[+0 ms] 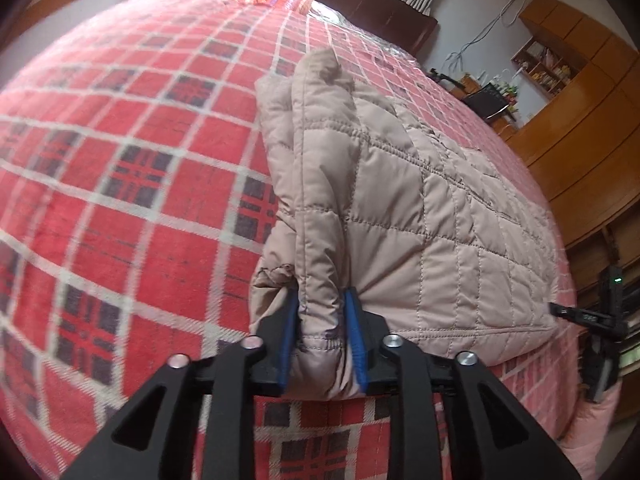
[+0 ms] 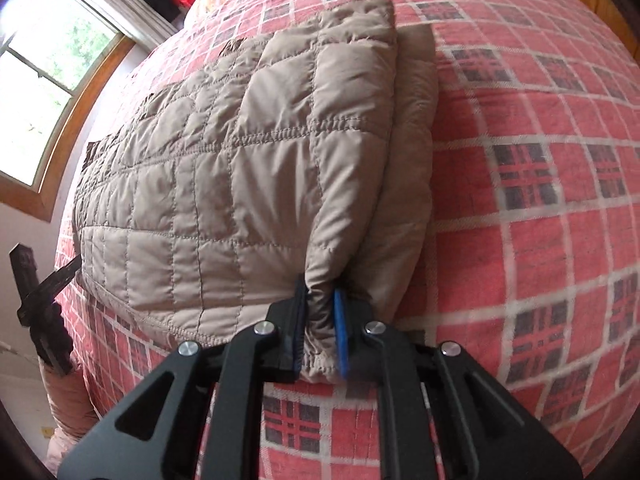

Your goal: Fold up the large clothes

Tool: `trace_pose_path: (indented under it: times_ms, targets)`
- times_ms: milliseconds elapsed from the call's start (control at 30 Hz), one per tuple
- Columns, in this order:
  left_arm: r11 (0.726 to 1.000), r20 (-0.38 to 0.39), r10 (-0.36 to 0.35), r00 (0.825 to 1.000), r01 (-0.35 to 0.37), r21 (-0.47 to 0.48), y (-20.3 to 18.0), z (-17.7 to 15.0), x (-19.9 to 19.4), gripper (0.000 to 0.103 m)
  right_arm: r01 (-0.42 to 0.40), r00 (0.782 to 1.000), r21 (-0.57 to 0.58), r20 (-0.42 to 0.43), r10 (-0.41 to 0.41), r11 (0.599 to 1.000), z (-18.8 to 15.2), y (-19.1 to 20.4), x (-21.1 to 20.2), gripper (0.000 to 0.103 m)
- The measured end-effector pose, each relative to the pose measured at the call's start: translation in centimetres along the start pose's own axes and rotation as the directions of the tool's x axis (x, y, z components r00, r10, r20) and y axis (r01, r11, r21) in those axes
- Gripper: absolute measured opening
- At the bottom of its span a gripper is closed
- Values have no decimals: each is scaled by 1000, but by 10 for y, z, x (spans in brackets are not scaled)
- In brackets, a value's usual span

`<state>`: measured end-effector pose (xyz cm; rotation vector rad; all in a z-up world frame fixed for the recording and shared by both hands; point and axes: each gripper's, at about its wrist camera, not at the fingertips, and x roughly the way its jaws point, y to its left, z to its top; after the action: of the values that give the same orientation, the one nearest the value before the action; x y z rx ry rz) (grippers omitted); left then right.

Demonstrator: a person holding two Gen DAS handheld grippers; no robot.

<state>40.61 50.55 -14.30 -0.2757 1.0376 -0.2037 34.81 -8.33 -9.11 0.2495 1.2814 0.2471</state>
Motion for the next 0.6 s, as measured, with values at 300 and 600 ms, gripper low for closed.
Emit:
trace_pose_path:
  times_ms: [300, 600]
  targets:
    - [999, 27, 20, 999, -21, 46, -11, 31, -44, 63, 142, 987, -93, 85, -134, 986, -7, 60, -54, 19]
    - [999, -44, -32, 998, 31, -35, 11, 54, -9, 65, 162, 986, -132, -8, -164, 978, 7, 81, -23, 16]
